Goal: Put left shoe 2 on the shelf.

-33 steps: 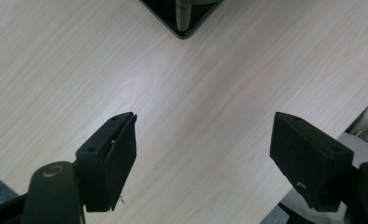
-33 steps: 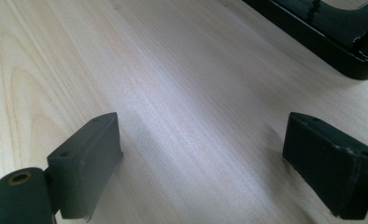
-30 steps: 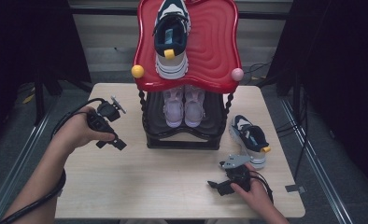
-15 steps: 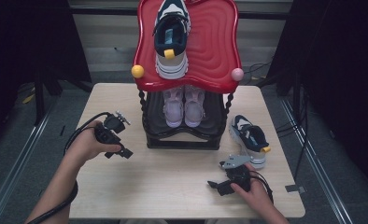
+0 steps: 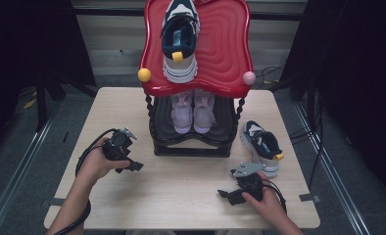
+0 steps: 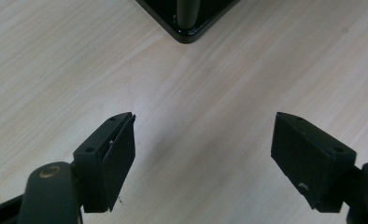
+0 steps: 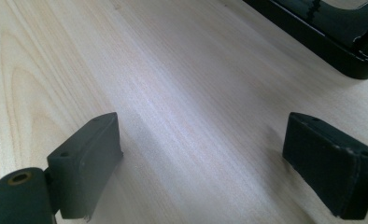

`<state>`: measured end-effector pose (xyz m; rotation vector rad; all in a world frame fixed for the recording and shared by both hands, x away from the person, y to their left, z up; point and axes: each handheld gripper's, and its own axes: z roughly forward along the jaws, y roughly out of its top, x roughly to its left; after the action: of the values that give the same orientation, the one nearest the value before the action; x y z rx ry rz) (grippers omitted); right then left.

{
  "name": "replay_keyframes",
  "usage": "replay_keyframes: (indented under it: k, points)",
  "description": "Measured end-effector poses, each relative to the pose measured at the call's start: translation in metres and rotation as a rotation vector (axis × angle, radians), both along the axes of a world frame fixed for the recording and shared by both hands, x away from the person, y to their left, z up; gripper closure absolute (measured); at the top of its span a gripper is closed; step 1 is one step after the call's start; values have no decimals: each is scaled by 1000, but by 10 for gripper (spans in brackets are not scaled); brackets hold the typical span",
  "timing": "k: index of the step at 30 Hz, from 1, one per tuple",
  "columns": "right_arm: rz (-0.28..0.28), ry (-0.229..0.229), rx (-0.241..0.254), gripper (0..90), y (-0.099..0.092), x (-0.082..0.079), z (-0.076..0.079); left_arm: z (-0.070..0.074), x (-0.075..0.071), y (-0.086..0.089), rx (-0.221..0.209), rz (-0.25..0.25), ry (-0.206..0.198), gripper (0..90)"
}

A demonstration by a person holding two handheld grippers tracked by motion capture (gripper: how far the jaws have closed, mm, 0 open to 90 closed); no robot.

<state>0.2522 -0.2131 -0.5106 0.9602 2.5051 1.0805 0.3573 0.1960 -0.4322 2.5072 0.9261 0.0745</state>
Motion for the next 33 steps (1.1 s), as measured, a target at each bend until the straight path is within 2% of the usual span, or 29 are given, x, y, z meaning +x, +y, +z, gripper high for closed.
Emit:
replay_keyframes:
  k: [3, 8, 11, 15, 17, 18, 20, 23, 26, 30, 33]
  points:
    - [0, 0, 0, 108, 0, 0, 0, -9, -1, 0, -16, 0, -24, 216]
    - [-1, 0, 0, 108, 0, 0, 0, -24, -3, 0, -29, 13, -37, 216]
    - [-1, 0, 0, 108, 0, 0, 0, -30, -3, 0, -22, 16, -64, 216]
    - [-1, 0, 0, 108, 0, 0, 0, -36, -4, -2, -32, 27, -104, 214]
    - [-1, 0, 0, 108, 0, 0, 0, -39, -5, -2, -54, 45, -119, 211]
    - [-1, 0, 0, 108, 0, 0, 0, -41, -5, -3, -65, 49, -117, 208]
    - [-2, 0, 0, 108, 0, 0, 0, -44, -5, -4, -55, 52, -128, 202]
    - [-5, 0, 4, 108, 0, 0, 0, -49, -5, -5, -72, 58, -125, 200]
    - [-3, -1, 1, 108, 0, -1, 0, -52, -6, -6, -71, 69, -132, 195]
    - [-3, -1, 1, 108, 0, -1, 0, -59, -6, -7, -68, 70, -149, 185]
    - [-2, 0, 3, 107, 0, 0, 0, -63, -8, -9, -81, 82, -170, 169]
